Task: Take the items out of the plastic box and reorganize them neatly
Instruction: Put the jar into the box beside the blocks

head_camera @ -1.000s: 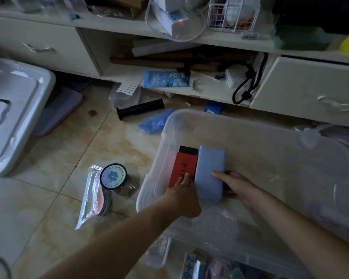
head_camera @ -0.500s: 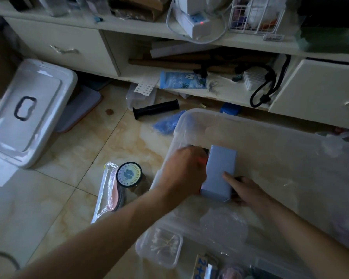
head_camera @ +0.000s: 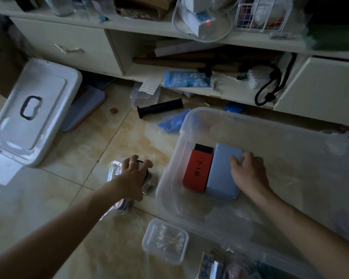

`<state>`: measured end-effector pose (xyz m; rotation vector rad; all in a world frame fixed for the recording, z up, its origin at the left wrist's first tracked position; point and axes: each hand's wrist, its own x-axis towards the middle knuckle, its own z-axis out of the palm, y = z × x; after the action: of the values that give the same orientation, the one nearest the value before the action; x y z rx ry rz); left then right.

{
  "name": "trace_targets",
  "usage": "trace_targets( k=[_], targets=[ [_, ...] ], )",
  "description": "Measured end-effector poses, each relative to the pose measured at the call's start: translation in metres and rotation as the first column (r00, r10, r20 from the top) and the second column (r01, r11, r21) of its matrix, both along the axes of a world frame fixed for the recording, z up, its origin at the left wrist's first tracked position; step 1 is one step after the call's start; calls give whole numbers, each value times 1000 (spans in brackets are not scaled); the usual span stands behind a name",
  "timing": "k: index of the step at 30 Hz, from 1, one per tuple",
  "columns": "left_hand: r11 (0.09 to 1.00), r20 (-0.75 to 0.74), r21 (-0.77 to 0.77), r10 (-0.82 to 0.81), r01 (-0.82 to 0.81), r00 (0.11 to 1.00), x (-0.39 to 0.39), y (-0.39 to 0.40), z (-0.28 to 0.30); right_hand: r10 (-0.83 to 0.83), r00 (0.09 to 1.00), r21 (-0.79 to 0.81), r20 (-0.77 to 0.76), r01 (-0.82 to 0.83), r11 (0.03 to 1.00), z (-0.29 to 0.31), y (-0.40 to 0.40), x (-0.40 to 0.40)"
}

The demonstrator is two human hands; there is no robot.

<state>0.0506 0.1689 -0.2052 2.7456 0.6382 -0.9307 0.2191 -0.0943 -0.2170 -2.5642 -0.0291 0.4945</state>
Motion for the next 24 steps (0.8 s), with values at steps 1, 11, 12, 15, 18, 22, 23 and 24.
trace_targets(
  k=[1,11,12,15,18,22,23,24],
  targets=[
    [998,117,54,-27,21,993,-1,-2,-7,23,1000,-4,14,-22,1000,5,3,-4],
    [904,506,130,292,-406,811,42,-8,129,274,918,428,287,-379,821,69,17,-29],
    [910,536,101,291,-403,793,45,-15,154,328,896,497,299,-440,748,79,20,-30],
    [924,566,-146,372,-354,736,52,-37,202,513,844,695,156,-462,550,101,24,-34],
    [811,365,-510,506,-287,782,56,-63,207,634,769,764,86,-459,453,105,17,-31],
    [779,72,-597,290,-192,954,67,-94,157,695,686,766,-214,-324,556,79,-24,-14],
    [780,-4,-595,238,-194,971,67,-100,140,697,630,749,-343,-265,607,68,-38,-9],
    [801,-50,-571,183,-179,982,68,-106,123,691,563,719,-453,-229,657,57,-51,-6]
  ],
)
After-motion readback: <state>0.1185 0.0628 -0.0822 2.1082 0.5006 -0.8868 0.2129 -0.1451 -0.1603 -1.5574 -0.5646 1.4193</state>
